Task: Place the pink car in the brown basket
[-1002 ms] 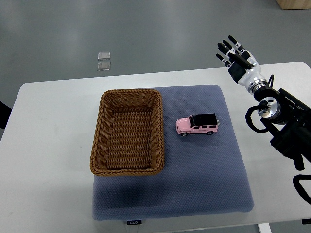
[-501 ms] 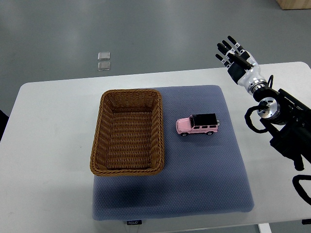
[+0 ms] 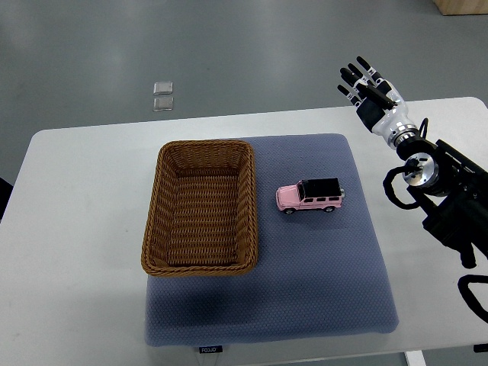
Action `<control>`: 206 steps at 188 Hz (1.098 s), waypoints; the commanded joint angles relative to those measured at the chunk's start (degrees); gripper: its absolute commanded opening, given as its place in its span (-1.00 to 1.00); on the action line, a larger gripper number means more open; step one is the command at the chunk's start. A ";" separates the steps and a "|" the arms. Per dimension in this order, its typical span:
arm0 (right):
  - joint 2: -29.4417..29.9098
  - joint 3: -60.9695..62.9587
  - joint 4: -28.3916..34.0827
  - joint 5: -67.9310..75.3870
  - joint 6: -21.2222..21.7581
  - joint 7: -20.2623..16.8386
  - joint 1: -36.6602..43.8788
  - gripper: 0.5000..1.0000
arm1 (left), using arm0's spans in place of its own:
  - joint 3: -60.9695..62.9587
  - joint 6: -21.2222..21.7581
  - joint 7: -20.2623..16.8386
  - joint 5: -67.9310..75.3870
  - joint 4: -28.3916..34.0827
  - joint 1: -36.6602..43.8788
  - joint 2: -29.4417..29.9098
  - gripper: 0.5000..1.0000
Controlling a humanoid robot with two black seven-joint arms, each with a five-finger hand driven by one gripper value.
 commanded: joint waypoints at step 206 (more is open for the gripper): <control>-24.95 -45.96 26.90 -42.45 5.01 -5.36 25.57 0.61 | 0.00 0.00 0.00 0.04 -0.01 0.00 0.00 1.00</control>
